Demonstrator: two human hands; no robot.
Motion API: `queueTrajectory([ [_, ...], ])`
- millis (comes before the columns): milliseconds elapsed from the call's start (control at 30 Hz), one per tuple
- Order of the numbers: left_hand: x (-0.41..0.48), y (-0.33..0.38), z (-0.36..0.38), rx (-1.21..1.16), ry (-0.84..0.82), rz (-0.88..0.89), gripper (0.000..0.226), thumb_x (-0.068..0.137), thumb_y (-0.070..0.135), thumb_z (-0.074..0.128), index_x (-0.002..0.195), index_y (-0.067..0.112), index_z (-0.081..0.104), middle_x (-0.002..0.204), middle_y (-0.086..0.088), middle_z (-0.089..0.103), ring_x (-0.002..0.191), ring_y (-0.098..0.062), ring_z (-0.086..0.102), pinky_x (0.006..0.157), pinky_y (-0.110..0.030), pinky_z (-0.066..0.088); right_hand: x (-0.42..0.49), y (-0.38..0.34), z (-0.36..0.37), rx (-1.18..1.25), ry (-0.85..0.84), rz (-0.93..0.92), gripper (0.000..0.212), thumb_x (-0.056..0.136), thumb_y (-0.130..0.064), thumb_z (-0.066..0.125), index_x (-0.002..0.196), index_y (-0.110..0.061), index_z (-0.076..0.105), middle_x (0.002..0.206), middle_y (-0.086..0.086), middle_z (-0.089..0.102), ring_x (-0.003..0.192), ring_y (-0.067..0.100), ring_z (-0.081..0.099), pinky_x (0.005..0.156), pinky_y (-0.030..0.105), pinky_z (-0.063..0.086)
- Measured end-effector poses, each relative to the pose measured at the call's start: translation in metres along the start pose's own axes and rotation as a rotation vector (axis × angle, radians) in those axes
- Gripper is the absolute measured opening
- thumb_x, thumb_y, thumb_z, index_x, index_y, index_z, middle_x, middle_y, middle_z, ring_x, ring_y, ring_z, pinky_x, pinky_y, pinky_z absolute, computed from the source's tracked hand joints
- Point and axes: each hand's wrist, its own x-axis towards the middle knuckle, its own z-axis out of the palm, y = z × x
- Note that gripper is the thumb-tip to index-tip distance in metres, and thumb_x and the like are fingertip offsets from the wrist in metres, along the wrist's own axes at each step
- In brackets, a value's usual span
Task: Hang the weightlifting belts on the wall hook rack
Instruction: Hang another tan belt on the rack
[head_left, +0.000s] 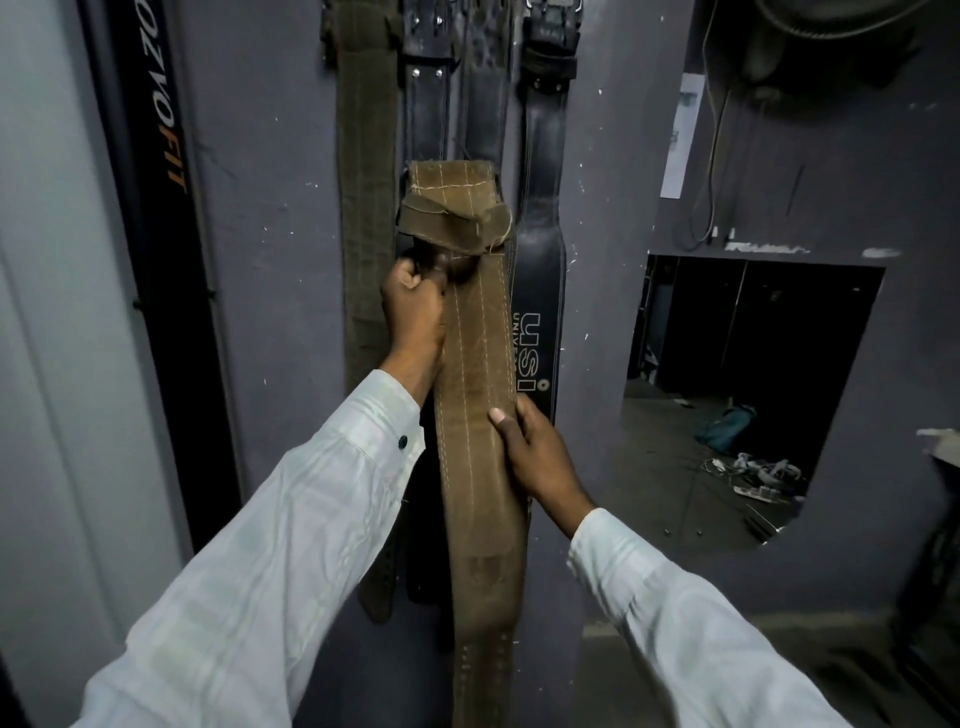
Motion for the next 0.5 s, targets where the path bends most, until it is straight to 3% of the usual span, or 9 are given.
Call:
queueTrajectory([
  [67,0.001,0.001,0.001,-0.014,0.03,-0.002,0.006,0.077,0.02,0.067,0.076,0.018,0.062,0.088,-0.013,0.066,0.083,-0.023,0.057,0.077,-0.041,0.047,-0.001,0.003,-0.002,0.045,0.005,0.025,0.035,0.092,-0.06,0.048,0.107,-0.03,0.057,0.101,-0.013,0.071,0.099,0.01,0.067,0.097,0.046,0.051],
  [167,0.003,0.01,0.001,-0.027,0.064,-0.016,0.011,0.086,0.01,0.064,0.078,0.017,0.059,0.09,-0.014,0.064,0.084,-0.023,0.056,0.077,-0.039,0.046,-0.005,0.012,-0.003,0.105,-0.149,0.067,0.031,0.091,-0.059,0.055,0.116,-0.04,0.057,0.112,-0.017,0.07,0.109,0.005,0.066,0.102,0.042,0.051],
  [333,0.005,0.011,0.005,-0.031,0.067,-0.005,0.017,0.089,0.003,0.059,0.079,0.016,0.061,0.091,-0.015,0.065,0.084,-0.024,0.058,0.078,-0.04,0.047,-0.007,0.021,0.002,0.108,-0.066,0.019,0.028,0.09,-0.055,0.055,0.107,-0.033,0.059,0.105,-0.013,0.072,0.101,0.008,0.068,0.098,0.048,0.052],
  [500,0.004,0.012,0.003,0.009,0.074,-0.033,0.013,0.092,0.003,0.057,0.085,0.013,0.061,0.092,-0.014,0.065,0.085,-0.023,0.059,0.078,-0.038,0.048,-0.017,0.037,0.002,0.173,-0.279,0.102,0.046,0.09,-0.052,0.061,0.132,-0.037,0.051,0.128,-0.012,0.066,0.12,0.006,0.062,0.108,0.043,0.047],
])
